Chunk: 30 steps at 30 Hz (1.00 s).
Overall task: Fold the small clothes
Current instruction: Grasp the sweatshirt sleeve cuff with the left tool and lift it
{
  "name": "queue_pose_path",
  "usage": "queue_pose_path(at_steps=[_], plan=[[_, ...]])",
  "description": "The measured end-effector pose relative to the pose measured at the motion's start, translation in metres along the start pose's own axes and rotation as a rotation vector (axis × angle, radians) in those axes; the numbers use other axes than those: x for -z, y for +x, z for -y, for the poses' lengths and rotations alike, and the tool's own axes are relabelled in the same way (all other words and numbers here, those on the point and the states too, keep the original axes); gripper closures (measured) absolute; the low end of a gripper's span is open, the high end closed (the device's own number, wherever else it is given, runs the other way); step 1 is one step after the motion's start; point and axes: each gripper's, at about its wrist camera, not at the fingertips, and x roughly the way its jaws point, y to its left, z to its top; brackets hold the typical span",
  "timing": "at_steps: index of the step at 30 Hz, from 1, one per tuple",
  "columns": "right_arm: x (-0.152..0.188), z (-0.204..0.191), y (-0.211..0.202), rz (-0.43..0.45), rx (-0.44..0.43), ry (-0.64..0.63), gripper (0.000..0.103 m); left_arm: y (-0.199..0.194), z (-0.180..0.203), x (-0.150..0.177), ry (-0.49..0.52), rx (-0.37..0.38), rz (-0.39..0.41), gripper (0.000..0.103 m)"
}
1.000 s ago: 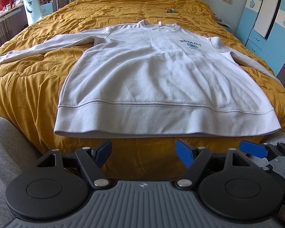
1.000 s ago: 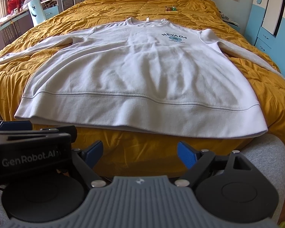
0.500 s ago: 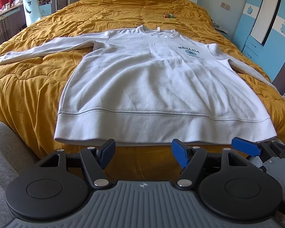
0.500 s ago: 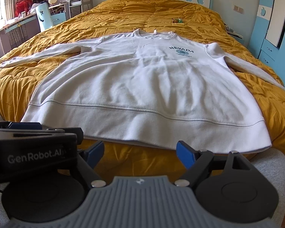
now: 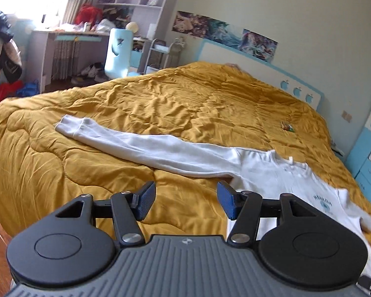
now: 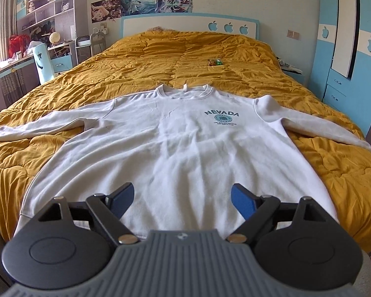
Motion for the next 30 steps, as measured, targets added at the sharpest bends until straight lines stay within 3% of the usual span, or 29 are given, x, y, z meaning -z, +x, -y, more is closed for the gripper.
queue_pose_path(at_steps=[4,7,13,18,21,24,26,30], plan=[[0.011,-0.001,0.01,-0.071,0.004,0.02,0.021,0.045,-0.07,-0.024,-0.232,-0.047,0.035,0.037],[0.02,-0.005,0.009,-0.103,-0.002,0.018,0.021,0.08,-0.109,-0.029,-0.377,-0.066,0.019,0.037],[0.015,-0.001,0.001,-0.006,0.064,0.045,0.021,0.123,-0.179,-0.028,-0.707,-0.007,0.044,0.042],[-0.001,0.001,0.012,0.017,0.075,0.044,0.021,0.146,-0.195,-0.038,-0.693,-0.009,0.019,0.042],[-0.009,0.0,0.024,0.019,0.103,0.021,0.021,0.152,-0.2,-0.039,-0.69,-0.004,0.052,0.042],[-0.017,-0.002,0.037,0.016,0.097,-0.025,0.021,0.162,-0.2,-0.042,-0.66,-0.009,0.06,0.049],[-0.026,-0.005,0.051,0.005,0.114,-0.062,0.021,0.172,-0.201,-0.045,-0.659,-0.082,0.035,0.07],[-0.048,0.012,0.074,-0.066,0.086,0.09,0.021,0.18,-0.192,-0.046,-0.609,-0.185,-0.025,0.073]])
